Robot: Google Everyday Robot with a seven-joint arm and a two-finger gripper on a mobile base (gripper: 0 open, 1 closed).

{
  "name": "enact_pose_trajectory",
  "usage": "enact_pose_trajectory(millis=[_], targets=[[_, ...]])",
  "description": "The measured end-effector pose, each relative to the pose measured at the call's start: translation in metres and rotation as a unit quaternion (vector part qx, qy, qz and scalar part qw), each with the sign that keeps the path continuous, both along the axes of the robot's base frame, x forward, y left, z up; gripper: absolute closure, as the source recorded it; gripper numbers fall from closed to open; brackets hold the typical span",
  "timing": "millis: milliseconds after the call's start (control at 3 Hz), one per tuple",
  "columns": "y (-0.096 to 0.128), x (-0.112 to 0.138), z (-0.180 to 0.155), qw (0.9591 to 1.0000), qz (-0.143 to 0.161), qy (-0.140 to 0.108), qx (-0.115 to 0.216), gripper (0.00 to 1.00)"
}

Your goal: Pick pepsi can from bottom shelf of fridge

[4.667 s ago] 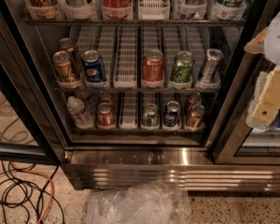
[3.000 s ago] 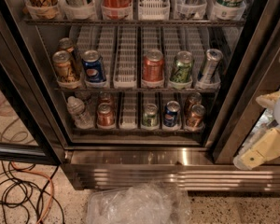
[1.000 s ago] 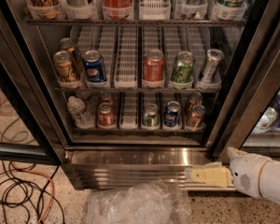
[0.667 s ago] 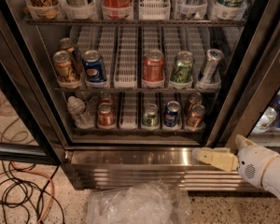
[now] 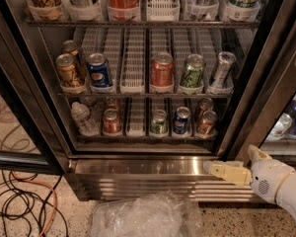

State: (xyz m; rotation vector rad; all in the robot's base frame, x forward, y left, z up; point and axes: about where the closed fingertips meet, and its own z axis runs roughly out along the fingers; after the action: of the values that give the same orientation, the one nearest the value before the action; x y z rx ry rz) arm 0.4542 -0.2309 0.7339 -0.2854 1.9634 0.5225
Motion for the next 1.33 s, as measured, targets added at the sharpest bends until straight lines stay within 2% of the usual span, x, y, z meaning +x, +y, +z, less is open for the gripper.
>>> enact_pose_trajectory(millis=[333, 667, 1000, 1333], targets=[[0.008, 0.002, -0.007, 0.9996, -0.007, -0.026, -0.009, 0.0], [-0.013, 0.008, -0.015, 0.991, -0.046, -0.109, -0.063, 0.0], [0.014, 0.032, -0.004, 0.9726, -0.005, -0.206, -0.108, 0.0], [0.018, 0.034, -0.026, 0.9697, 0.002, -0.22, -0.106, 0.0]])
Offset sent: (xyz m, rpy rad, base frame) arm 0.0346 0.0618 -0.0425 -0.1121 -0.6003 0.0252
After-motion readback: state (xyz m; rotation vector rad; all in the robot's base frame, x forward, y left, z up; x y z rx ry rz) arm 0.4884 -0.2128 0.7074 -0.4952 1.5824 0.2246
